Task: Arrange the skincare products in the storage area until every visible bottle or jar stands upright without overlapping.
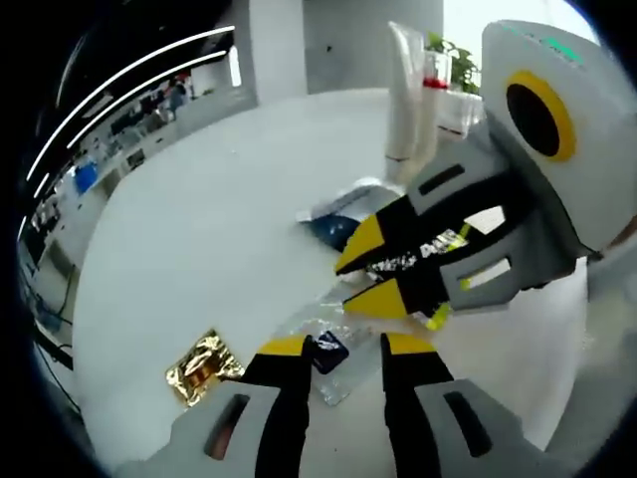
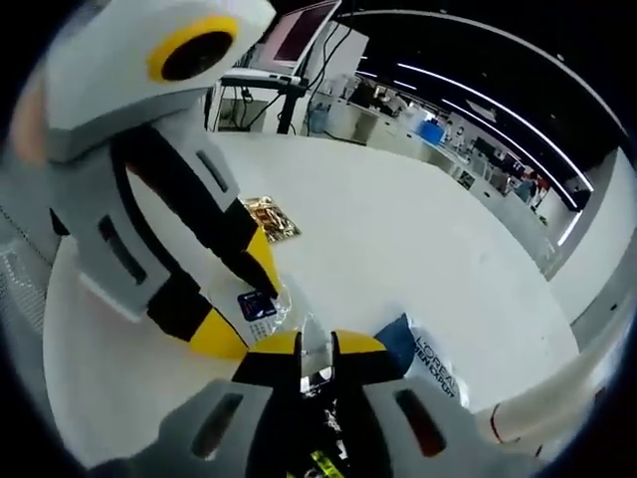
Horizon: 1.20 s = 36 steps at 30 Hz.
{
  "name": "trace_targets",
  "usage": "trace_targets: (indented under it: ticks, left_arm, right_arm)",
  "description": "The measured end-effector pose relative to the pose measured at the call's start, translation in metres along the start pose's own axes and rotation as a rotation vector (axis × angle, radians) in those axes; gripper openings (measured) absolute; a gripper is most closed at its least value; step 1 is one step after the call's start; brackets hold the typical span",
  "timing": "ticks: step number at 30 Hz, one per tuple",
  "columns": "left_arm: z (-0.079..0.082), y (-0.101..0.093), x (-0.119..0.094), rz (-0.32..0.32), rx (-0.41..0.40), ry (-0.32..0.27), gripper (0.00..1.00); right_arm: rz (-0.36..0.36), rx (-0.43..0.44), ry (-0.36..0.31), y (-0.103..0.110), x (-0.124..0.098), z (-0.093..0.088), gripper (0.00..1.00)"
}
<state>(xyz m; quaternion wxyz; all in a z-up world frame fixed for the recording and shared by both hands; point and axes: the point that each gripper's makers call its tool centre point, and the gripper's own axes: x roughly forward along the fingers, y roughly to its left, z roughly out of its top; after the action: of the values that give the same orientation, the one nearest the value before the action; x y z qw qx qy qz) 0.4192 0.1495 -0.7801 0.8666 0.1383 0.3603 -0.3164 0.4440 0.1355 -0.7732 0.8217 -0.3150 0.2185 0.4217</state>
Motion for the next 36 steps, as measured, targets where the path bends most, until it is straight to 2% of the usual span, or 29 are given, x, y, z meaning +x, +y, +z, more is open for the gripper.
trace_targets:
  ticks: [6,11,16,24,36]
  left_arm:
    - [0.000,0.000,0.000,0.000,0.005,0.002,0.24]
    - [0.000,0.000,0.000,0.001,0.011,0.006,0.24]
    - [0.001,0.000,0.001,0.001,0.010,0.011,0.24]
    - [0.002,0.000,-0.001,0.004,0.013,0.021,0.25]
    - [0.004,0.000,-0.008,0.009,0.020,0.025,0.28]
  right_arm:
    - [-0.018,0.044,-0.008,-0.001,-0.006,-0.001,0.18]
    - [-0.065,0.163,-0.047,-0.012,-0.022,0.001,0.22]
    - [-0.094,0.224,-0.045,-0.022,-0.036,-0.010,0.25]
    - [-0.105,0.262,-0.028,-0.021,-0.050,-0.026,0.27]
    - [-0.098,0.282,-0.034,-0.015,-0.061,-0.027,0.31]
